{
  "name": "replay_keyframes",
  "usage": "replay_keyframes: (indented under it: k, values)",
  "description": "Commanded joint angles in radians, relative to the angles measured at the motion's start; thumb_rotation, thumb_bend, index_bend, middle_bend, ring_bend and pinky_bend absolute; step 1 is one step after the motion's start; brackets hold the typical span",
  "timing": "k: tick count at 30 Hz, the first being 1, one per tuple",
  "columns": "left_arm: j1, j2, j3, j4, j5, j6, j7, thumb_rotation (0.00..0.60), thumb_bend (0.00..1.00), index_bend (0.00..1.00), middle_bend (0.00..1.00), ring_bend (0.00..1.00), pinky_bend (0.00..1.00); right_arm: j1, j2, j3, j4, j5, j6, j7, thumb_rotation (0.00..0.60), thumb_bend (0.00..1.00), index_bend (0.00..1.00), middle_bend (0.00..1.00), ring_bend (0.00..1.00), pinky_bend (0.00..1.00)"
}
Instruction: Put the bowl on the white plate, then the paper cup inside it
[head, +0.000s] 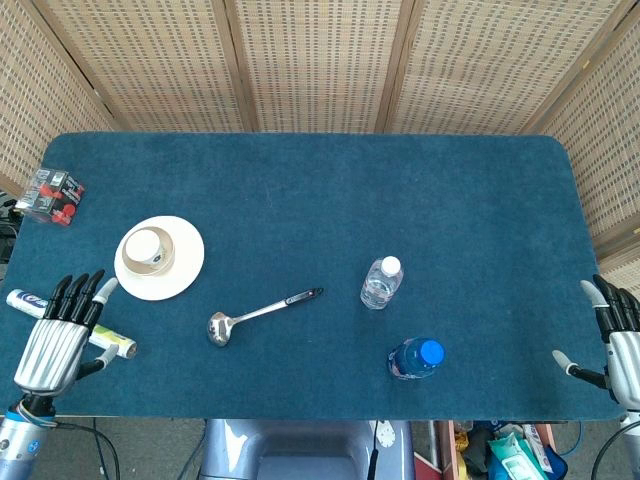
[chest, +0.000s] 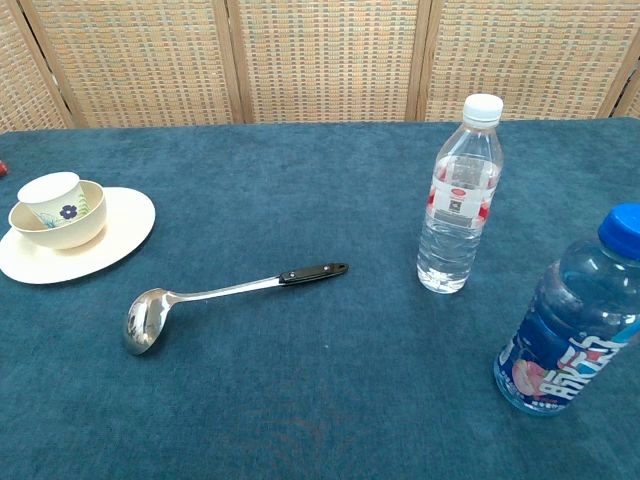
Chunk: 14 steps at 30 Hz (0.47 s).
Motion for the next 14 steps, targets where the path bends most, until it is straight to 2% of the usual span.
replay_keyframes:
  k: [1,14]
  values:
    - [0.032,-0.025,0.012,0.024,0.020,0.030,-0.015,0.600,0.18,0.00,0.00,0.00,0.00,0.000,-0.003,0.003,0.004,-0.003,0.006,0.001,0.600,0.14,0.01,0.00,0.00,0.00]
    - [0.074,-0.014,0.009,0.060,0.071,0.053,-0.046,0.600,0.16,0.00,0.00,0.00,0.00,0.007,-0.014,-0.001,0.009,-0.021,0.007,-0.026,0.600,0.14,0.01,0.00,0.00,0.00]
